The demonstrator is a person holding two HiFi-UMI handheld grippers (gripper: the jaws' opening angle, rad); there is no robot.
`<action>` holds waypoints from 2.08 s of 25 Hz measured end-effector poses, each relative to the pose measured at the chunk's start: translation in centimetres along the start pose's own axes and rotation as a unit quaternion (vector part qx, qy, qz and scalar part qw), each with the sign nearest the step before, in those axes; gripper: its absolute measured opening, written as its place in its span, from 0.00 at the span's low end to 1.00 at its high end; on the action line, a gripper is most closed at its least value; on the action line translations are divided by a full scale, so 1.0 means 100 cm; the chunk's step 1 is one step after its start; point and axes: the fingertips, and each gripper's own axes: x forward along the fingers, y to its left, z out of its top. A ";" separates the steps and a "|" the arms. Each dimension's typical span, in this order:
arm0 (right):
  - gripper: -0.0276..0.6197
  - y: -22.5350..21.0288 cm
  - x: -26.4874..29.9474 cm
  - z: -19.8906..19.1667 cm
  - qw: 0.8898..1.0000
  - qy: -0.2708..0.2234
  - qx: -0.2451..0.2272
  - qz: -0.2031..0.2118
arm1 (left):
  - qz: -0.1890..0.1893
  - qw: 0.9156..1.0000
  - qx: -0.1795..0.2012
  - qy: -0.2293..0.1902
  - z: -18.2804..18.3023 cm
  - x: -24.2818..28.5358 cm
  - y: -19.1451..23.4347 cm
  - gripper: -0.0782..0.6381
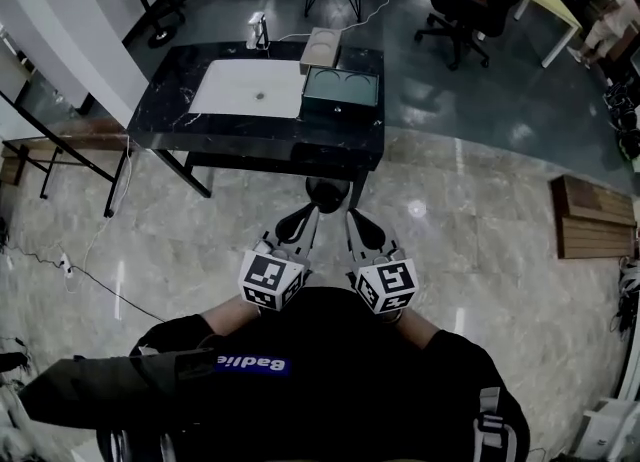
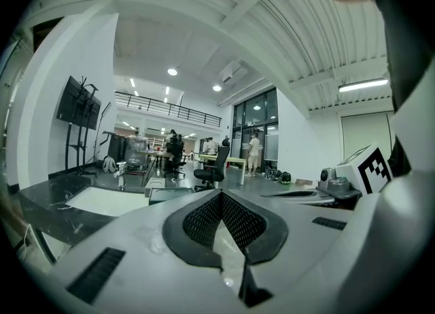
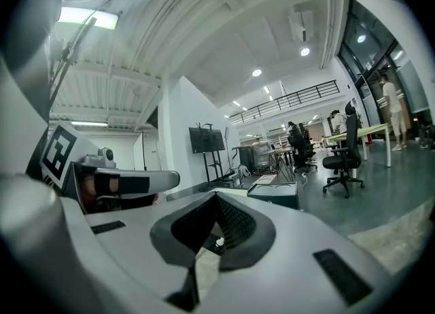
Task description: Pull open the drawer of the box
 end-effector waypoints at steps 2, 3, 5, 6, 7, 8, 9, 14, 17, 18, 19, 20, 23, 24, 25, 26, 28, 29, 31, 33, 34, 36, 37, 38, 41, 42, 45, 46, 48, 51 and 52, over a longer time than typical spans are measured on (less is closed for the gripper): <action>0.04 -0.001 0.020 0.004 1.000 0.002 -0.003 -0.007 | -0.008 1.000 0.002 -0.004 0.004 0.010 0.018 0.10; 0.04 -0.002 0.030 0.005 1.000 0.003 -0.004 -0.010 | -0.011 1.000 0.001 -0.006 0.006 0.014 0.029 0.10; 0.04 -0.003 0.052 0.008 1.000 0.006 -0.008 -0.017 | -0.017 1.000 -0.004 -0.007 0.009 0.024 0.050 0.10; 0.04 -0.003 0.063 0.010 1.000 0.008 -0.010 -0.020 | -0.019 1.000 -0.007 -0.007 0.011 0.029 0.062 0.10; 0.04 -0.003 0.074 0.013 1.000 0.009 -0.013 -0.024 | -0.021 1.000 -0.010 -0.008 0.014 0.034 0.073 0.10; 0.04 -0.003 0.085 0.016 0.999 0.012 -0.014 -0.028 | -0.023 1.000 -0.012 -0.010 0.017 0.038 0.084 0.10; 0.04 -0.003 0.095 0.018 0.999 0.014 -0.015 -0.032 | -0.026 0.999 -0.014 -0.012 0.020 0.041 0.095 0.10; 0.04 0.003 0.143 0.023 0.998 0.026 -0.020 -0.047 | -0.044 0.998 -0.028 -0.018 0.027 0.055 0.143 0.10; 0.04 0.008 0.162 0.028 0.998 0.025 -0.022 -0.055 | -0.047 0.998 -0.040 -0.019 0.026 0.063 0.167 0.10; 0.04 0.007 0.166 0.028 0.998 0.025 -0.021 -0.061 | -0.048 0.998 -0.044 -0.017 0.025 0.065 0.172 0.10; 0.04 0.005 0.169 0.027 0.997 0.028 -0.020 -0.067 | -0.050 0.997 -0.048 -0.015 0.023 0.068 0.175 0.10; 0.04 0.003 0.171 0.026 0.997 0.031 -0.018 -0.072 | -0.052 0.997 -0.051 -0.011 0.021 0.070 0.177 0.10; 0.04 -0.005 0.175 0.027 0.996 0.039 -0.020 -0.079 | -0.058 0.997 -0.055 -0.008 0.024 0.079 0.180 0.10; 0.04 -0.008 0.178 0.027 0.996 0.041 -0.021 -0.078 | -0.058 0.997 -0.054 -0.008 0.026 0.083 0.180 0.10; 0.05 -0.012 0.180 0.027 0.996 0.043 -0.021 -0.077 | -0.057 0.997 -0.053 -0.008 0.027 0.088 0.181 0.10; 0.05 -0.017 0.182 0.027 0.996 0.046 -0.021 -0.076 | -0.055 0.997 -0.053 -0.007 0.028 0.093 0.180 0.10; 0.05 -0.026 0.185 0.025 0.996 0.050 -0.019 -0.073 | -0.053 0.997 -0.051 -0.004 0.029 0.101 0.178 0.10; 0.05 -0.031 0.188 0.024 0.996 0.051 -0.017 -0.070 | -0.051 0.998 -0.049 -0.003 0.029 0.105 0.177 0.10; 0.05 -0.039 0.194 0.021 0.997 0.053 -0.011 -0.061 | -0.043 0.998 -0.043 -0.001 0.032 0.110 0.178 0.10; 0.05 -0.047 0.200 0.019 0.997 0.057 -0.009 -0.052 | -0.034 0.999 -0.037 -0.001 0.037 0.115 0.178 0.10; 0.05 -0.051 0.202 0.018 0.997 0.061 -0.009 -0.049 | -0.030 0.999 -0.035 -0.001 0.038 0.118 0.177 0.10; 0.05 -0.060 0.208 0.014 0.997 0.068 -0.009 -0.045 | -0.023 0.999 -0.031 0.001 0.039 0.123 0.177 0.10; 0.05 -0.065 0.211 0.011 0.996 0.071 -0.010 -0.043 | -0.018 0.999 -0.028 0.001 0.039 0.125 0.179 0.10; 0.05 -0.070 0.216 0.008 0.996 0.076 -0.011 -0.042 | -0.012 1.000 -0.027 0.000 0.040 0.127 0.182 0.10; 0.05 -0.084 0.228 -0.003 0.994 0.098 -0.009 -0.041 | 0.007 1.000 -0.024 -0.004 0.044 0.131 0.188 0.10; 0.05 -0.086 0.230 -0.006 0.994 0.103 -0.008 -0.040 | 0.011 1.000 -0.023 -0.006 0.046 0.130 0.189 0.10; 0.05 -0.092 0.236 -0.008 0.994 0.105 -0.011 -0.038 | 0.023 0.999 -0.025 -0.008 0.048 0.129 0.195 0.10; 0.05 -0.093 0.238 -0.009 0.994 0.106 -0.012 -0.037 | 0.030 0.999 -0.028 -0.007 0.047 0.128 0.199 0.10; 0.06 -0.095 0.243 -0.010 0.994 0.107 -0.014 -0.032 | 0.043 0.999 -0.033 -0.005 0.046 0.126 0.205 0.10; 0.11 -0.100 0.252 -0.016 0.993 0.114 -0.014 -0.029 | 0.049 0.998 -0.030 -0.003 0.045 0.126 0.208 0.10; 0.11 -0.103 0.254 -0.019 0.992 0.120 -0.014 -0.033 | 0.050 0.998 -0.029 -0.002 0.045 0.126 0.209 0.10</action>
